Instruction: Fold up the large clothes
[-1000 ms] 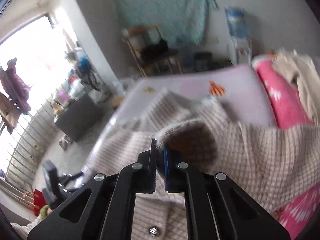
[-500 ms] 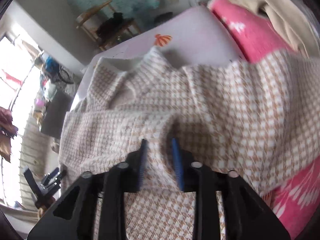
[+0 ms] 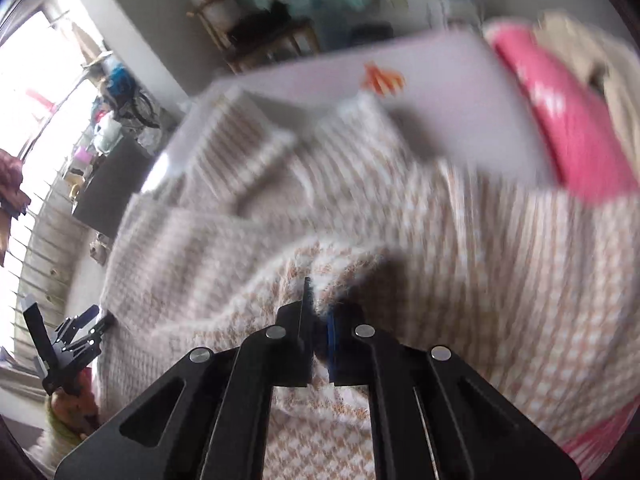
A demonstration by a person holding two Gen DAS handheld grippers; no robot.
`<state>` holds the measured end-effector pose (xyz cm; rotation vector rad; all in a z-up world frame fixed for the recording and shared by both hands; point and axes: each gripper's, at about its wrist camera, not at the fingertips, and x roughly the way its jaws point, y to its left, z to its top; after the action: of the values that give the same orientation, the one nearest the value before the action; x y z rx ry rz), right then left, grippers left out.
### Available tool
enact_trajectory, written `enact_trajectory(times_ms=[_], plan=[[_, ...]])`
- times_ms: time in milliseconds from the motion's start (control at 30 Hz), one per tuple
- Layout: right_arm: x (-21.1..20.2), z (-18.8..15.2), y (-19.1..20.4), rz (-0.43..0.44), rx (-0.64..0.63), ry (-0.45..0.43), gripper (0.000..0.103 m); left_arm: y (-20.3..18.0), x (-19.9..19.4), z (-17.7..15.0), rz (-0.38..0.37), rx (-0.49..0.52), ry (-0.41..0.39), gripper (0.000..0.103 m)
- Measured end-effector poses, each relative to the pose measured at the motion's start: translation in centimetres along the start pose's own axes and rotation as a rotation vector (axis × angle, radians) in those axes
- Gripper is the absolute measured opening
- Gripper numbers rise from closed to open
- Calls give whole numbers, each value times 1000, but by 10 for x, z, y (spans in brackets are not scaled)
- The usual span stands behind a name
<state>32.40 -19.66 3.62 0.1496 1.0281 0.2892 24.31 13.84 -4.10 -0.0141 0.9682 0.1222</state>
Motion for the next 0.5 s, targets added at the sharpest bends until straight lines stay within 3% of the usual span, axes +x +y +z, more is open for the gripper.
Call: enact_trajectory(times_ms=[67,167,233,267,300,367,500], plan=[[1,2,3,-51,-38,-19,5,1,0,-1,-1,1,-1,62],[25,-8,-4,-151,-72,39,5,3,-2,-2,-17,-5,3,61],[42,-20,-13,-189,-78,108,11,6,-6,-5,-46,1,11,58],[40,-22,-17,-198,-70,114,23,8,-12,-6,-59,8,9,57],[34,-25,-19,-215,-60,106,35,9,-17,-8,-69,12,2,56],[16,-26,-19,-216,-51,63,46,15,-35,-7,-110,24,-33,56],[-35,-21,-12,-214,-20,-83,51,17,-71,9,-166,67,-127,55]])
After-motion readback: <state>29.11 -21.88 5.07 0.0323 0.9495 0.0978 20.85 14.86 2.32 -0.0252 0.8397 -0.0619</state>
